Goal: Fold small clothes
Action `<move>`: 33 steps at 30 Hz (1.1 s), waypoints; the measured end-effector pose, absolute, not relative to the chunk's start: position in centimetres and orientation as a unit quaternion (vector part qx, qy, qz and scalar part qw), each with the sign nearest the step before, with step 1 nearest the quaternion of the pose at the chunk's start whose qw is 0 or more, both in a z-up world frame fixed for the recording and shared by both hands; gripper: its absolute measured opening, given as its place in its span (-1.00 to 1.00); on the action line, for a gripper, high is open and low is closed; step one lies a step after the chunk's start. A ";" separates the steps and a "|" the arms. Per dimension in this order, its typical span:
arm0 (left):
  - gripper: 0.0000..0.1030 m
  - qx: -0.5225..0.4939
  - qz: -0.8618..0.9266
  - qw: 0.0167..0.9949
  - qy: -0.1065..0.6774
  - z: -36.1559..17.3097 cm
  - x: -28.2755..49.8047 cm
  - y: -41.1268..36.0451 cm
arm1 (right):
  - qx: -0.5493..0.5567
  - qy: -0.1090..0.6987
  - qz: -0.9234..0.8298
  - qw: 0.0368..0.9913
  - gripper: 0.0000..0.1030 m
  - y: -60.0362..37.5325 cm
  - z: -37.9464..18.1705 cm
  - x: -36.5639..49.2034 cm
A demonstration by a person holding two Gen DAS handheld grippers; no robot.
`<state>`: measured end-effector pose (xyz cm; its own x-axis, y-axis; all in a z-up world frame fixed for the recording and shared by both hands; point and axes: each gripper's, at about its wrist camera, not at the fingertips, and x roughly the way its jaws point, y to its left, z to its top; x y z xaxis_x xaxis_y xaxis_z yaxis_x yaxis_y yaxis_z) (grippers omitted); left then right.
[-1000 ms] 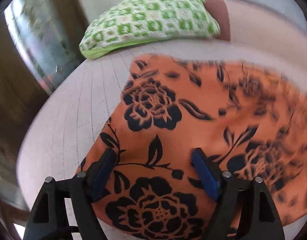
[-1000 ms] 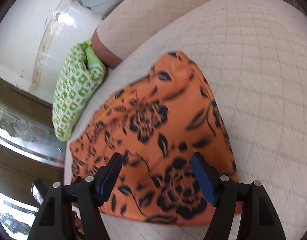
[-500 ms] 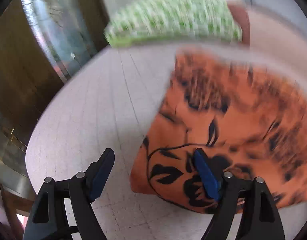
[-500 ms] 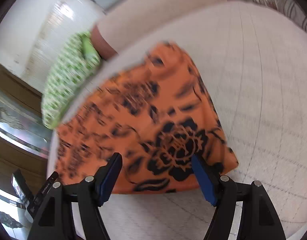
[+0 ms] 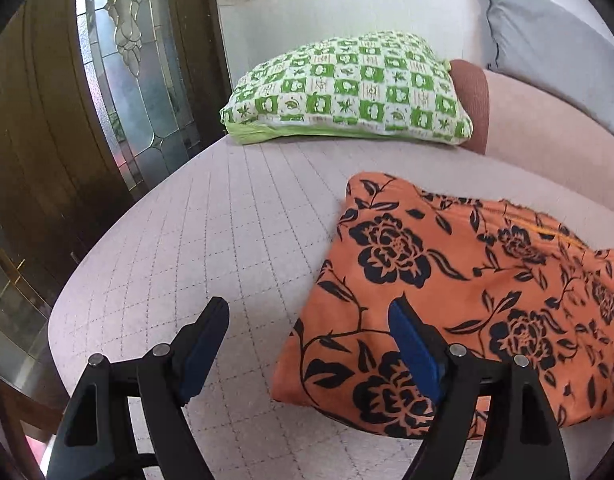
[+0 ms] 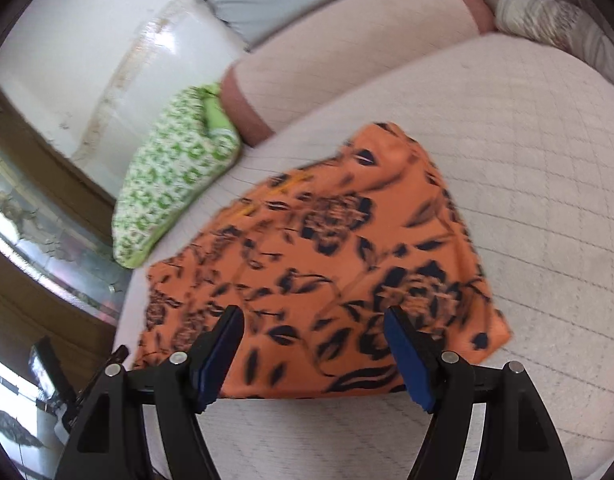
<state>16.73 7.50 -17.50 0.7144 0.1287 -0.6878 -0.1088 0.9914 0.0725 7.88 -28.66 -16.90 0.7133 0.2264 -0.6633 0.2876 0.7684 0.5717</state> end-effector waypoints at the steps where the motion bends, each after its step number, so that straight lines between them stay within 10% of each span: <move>1: 0.61 0.015 0.064 0.927 0.370 -17.4 16.7 7.4 | 0.337 0.374 -0.011 0.864 0.46 -28.3 -16.7 8.0; 33: 0.61 0.007 0.067 0.897 0.437 -20.1 20.1 7.6 | 0.295 0.446 0.104 0.838 0.45 -17.9 -20.4 15.4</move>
<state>20.10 7.59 -20.12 0.6099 0.1267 -0.7823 -0.1144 0.9909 0.0714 15.38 -17.91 -20.38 0.5799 0.4380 -0.6870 0.0890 0.8041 0.5878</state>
